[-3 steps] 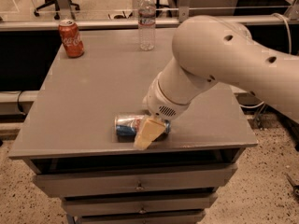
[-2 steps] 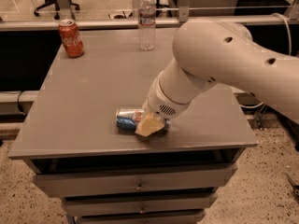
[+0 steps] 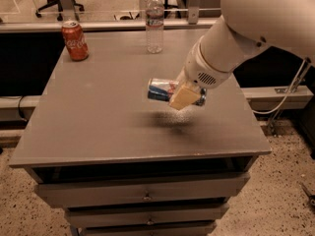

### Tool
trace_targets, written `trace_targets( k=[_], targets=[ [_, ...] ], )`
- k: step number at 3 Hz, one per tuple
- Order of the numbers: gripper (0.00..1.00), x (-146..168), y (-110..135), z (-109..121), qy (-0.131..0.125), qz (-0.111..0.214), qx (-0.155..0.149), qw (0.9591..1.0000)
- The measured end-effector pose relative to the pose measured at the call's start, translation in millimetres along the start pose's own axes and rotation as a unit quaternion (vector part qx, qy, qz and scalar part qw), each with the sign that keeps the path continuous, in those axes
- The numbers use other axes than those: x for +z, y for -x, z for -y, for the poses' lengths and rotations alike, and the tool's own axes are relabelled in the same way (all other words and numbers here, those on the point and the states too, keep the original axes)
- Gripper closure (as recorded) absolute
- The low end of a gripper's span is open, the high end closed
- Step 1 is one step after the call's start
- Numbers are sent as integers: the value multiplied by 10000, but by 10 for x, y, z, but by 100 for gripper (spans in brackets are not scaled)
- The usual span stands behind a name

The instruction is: Move redbull can near water bottle

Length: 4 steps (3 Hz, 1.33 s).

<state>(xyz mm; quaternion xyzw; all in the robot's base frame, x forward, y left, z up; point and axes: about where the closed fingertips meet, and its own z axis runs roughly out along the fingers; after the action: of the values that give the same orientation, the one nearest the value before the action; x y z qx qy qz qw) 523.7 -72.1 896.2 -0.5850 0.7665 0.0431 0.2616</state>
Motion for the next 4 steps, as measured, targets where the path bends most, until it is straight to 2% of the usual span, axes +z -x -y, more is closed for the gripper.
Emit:
trace_targets(
  k=[1,2,3,4],
  targets=[
    [100,0,0,1,-1,0,0,10000],
    [100,162,-95,625,-338,-42,30,9994],
    [100,275,-180,1180,-573,-69,105,9983],
    [100,471,-251,1703,-705,-111,219,9972]
  ],
)
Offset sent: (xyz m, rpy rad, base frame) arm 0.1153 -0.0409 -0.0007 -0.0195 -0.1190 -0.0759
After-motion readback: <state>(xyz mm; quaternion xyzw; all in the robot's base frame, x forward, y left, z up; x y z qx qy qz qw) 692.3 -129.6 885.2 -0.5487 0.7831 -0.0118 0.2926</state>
